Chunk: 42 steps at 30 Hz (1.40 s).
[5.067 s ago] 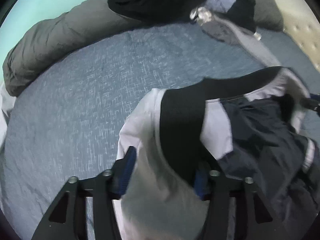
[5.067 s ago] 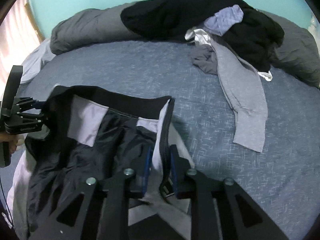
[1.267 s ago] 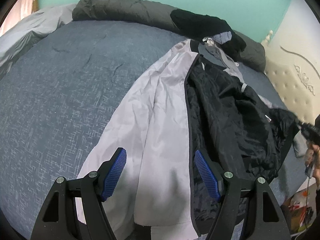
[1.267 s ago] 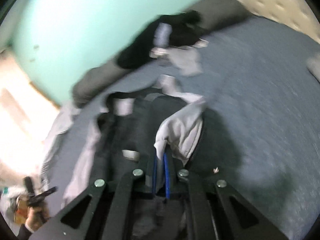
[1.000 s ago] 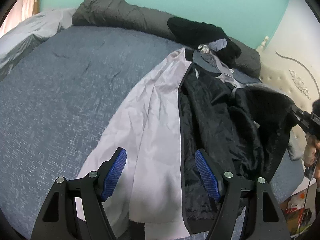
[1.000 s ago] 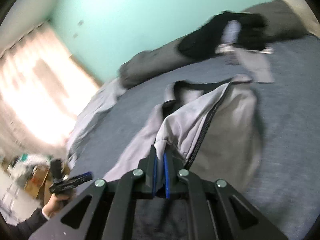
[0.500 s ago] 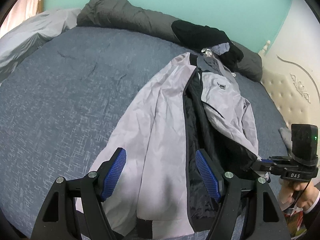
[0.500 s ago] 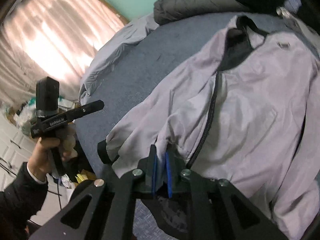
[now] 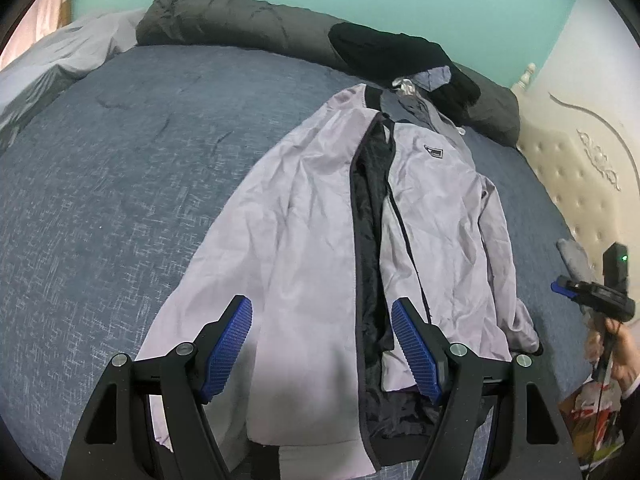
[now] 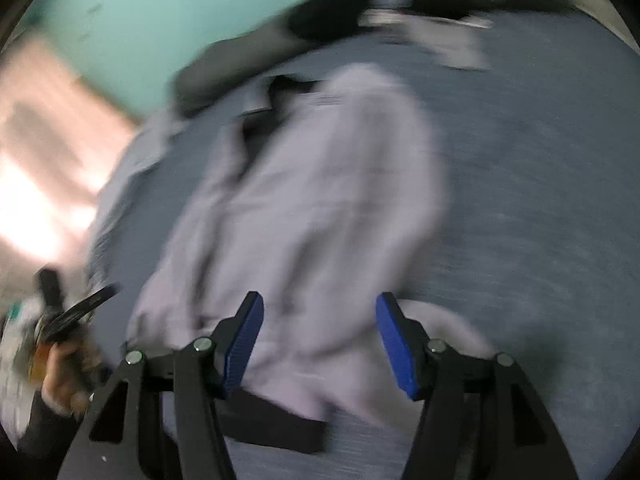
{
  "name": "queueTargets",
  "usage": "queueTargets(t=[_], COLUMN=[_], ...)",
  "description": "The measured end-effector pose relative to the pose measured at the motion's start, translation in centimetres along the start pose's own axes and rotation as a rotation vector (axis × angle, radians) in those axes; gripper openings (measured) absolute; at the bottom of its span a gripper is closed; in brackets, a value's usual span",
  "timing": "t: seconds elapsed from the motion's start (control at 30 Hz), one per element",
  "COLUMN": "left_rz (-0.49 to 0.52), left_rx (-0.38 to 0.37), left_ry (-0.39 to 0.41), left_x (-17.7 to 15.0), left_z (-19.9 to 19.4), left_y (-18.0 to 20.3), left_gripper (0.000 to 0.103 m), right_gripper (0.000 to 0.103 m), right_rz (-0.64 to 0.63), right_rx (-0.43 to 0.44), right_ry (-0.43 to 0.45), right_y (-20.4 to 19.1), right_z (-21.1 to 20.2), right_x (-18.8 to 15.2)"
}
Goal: Fold clothes
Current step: 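Grasp the black-cuffed sleeve end with the right gripper, then pull the sleeve outward from the jacket body with the right gripper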
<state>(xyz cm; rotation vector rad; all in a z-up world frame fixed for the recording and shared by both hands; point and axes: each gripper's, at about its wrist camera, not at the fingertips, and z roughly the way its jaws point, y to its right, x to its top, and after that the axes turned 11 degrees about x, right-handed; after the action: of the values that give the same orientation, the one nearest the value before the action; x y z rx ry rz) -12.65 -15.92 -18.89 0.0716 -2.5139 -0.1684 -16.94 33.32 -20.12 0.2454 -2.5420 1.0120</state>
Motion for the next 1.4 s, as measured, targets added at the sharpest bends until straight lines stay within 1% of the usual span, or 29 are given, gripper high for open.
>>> queueTargets(t=[0.03,0.13,0.3,0.37,0.43,0.5,0.53,0.6,0.63,0.7,0.8,0.93,1.03,1.07,1.1,1.13,1.17,1.2,1.23,1.3,1.4], left_rz=[0.007,0.02,0.035,0.052,0.061,0.058,0.056,0.056,0.06,0.069,0.075,0.068,0.063,0.062,0.061,0.061,0.062,0.066,0.07,0.072,0.07], left_rx=[0.004,0.01,0.011,0.016,0.022,0.026,0.027,0.028,0.028,0.026,0.025,0.026,0.022,0.021,0.021,0.02,0.02,0.02,0.021,0.02,0.022], left_ry=[-0.003,-0.012,-0.025,-0.019,-0.015,-0.015,-0.015,-0.019,-0.02,-0.02,-0.018,-0.014,-0.007,-0.007,-0.007,-0.007,-0.006,-0.006,-0.005,-0.003,-0.002], left_x=[0.0,0.0,0.0,0.1,0.3,0.4,0.4,0.5,0.5,0.4,0.4,0.6,0.7,0.8,0.8,0.8,0.8,0.8,0.8,0.8,0.8], left_z=[0.1,0.4,0.6,0.4,0.2,0.2,0.2,0.3,0.4,0.3,0.2,0.1,-0.2,-0.2,-0.2,-0.3,-0.3,-0.4,-0.4,-0.5,-0.6], left_y=[0.2,0.8,1.8,2.3,2.6,2.7,2.7,2.8,3.0,3.2,3.5,3.2,3.1,3.1,3.0,3.0,3.0,3.1,3.1,3.1,2.9], left_gripper=[0.076,0.076,0.076,0.076,0.076,0.076,0.076,0.076,0.076,0.076,0.076,0.076,0.076,0.076,0.076,0.076,0.076,0.076,0.076,0.076,0.076], right_gripper=[0.059,0.059,0.059,0.059,0.052,0.029,0.025,0.01,0.007,0.002,0.001,0.0,0.001,0.002,0.007,0.015,0.047,0.075,0.078,0.078,0.079], right_rz=[0.045,0.138,0.207,0.232,0.246,0.245,0.244,0.236,0.231,0.222,0.212,0.188,0.22,0.231,0.243,0.255,0.266,0.294,0.325,0.356,0.351], right_rx=[-0.021,-0.05,-0.049,-0.054,-0.051,-0.037,-0.03,-0.023,-0.019,-0.01,0.021,0.026,0.009,0.003,-0.003,-0.009,-0.016,-0.021,-0.026,-0.003,-0.013], right_ry=[0.009,-0.007,-0.101,-0.099,-0.096,-0.093,-0.092,-0.095,-0.097,-0.091,-0.031,0.013,-0.03,-0.045,-0.061,-0.076,-0.092,-0.099,-0.105,-0.107,-0.112], right_y=[1.8,5.7,8.1,8.6,9.0,9.4,9.5,9.5,9.4,9.2,8.6,7.8,8.4,8.6,8.9,9.1,9.3,9.8,10.3,10.8,10.9], right_z=[-0.6,-1.0,1.2,1.5,1.7,1.7,1.7,1.5,1.4,1.0,-0.4,-2.1,-1.4,-1.1,-0.8,-0.5,-0.3,0.1,0.6,1.2,2.0], right_x=[-0.3,-2.1,-4.4,-4.9,-5.3,-5.6,-5.7,-5.8,-5.8,-5.8,-5.4,-4.2,-4.4,-4.5,-4.6,-4.7,-4.8,-5.2,-5.6,-5.9,-6.1])
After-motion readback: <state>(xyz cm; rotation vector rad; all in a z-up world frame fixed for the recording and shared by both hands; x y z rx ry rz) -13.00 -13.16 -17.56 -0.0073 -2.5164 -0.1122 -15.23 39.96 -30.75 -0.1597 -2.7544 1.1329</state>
